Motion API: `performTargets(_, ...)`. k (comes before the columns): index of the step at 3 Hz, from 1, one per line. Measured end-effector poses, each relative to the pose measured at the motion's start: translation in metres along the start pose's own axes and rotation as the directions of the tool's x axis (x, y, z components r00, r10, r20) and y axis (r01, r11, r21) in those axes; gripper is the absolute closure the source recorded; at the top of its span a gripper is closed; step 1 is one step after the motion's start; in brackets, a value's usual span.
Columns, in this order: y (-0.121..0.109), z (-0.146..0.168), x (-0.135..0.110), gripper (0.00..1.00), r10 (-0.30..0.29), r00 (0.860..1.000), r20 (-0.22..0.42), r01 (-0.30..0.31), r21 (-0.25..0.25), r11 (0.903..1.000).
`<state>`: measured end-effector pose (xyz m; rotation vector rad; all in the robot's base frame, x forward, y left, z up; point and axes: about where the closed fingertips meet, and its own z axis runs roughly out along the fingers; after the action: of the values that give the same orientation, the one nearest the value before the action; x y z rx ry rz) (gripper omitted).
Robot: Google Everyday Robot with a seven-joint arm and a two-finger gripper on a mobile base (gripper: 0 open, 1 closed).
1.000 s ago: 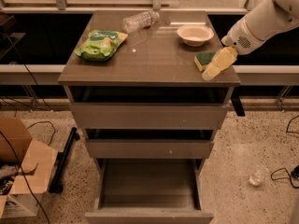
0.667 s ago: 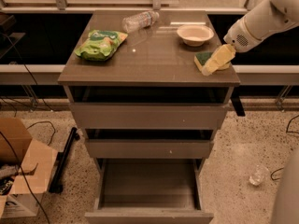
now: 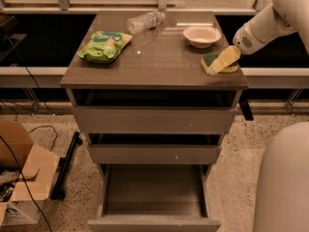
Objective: Place sponge into bottom drawer
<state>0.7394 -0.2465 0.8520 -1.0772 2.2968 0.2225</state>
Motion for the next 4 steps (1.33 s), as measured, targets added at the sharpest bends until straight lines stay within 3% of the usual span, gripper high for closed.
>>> performTargets(1,-0.01,0.022,0.015,0.02,0.05,0.998,-0.043,-0.05,-0.01,0.9987)
performTargets(2,-0.013,0.026,0.018,0.24,0.051,0.996,-0.067,-0.052,-0.004,0.9986)
performTargets(4,0.0,0.011,-0.002,0.71,-0.039,0.996,-0.076,0.04,0.009,0.9992)
